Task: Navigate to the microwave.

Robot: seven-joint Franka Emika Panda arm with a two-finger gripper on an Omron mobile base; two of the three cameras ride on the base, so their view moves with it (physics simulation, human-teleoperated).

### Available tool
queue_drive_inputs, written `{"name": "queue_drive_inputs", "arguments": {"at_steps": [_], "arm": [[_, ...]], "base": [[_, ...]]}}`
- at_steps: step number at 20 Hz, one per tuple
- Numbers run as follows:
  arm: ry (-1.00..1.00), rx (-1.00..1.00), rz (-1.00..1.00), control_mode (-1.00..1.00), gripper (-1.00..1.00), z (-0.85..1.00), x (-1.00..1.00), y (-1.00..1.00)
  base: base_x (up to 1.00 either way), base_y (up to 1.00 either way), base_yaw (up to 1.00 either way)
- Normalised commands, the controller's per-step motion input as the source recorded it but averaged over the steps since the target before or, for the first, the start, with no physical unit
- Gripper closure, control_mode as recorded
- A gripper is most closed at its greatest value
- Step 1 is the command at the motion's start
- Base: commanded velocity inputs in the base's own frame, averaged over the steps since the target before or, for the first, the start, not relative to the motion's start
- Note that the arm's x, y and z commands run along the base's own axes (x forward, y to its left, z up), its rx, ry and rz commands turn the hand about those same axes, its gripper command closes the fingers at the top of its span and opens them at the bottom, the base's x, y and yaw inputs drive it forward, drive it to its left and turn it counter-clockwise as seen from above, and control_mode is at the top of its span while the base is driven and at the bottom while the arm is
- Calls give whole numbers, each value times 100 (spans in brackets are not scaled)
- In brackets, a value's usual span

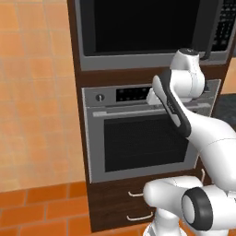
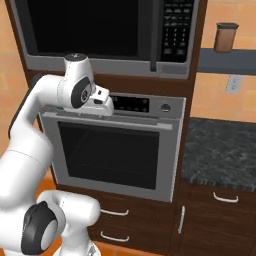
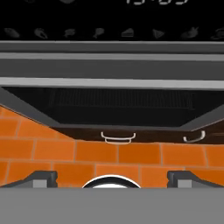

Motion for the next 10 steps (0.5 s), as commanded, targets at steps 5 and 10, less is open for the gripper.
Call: {"name": "queue_drive_inputs", "arguments": {"at_steps": [5, 10], "arm": [[0, 0, 0, 100, -100, 0, 0, 0], [0, 0, 0, 100, -100, 0, 0, 0]], "base": [[45, 7, 0], [48, 8, 0]]}}
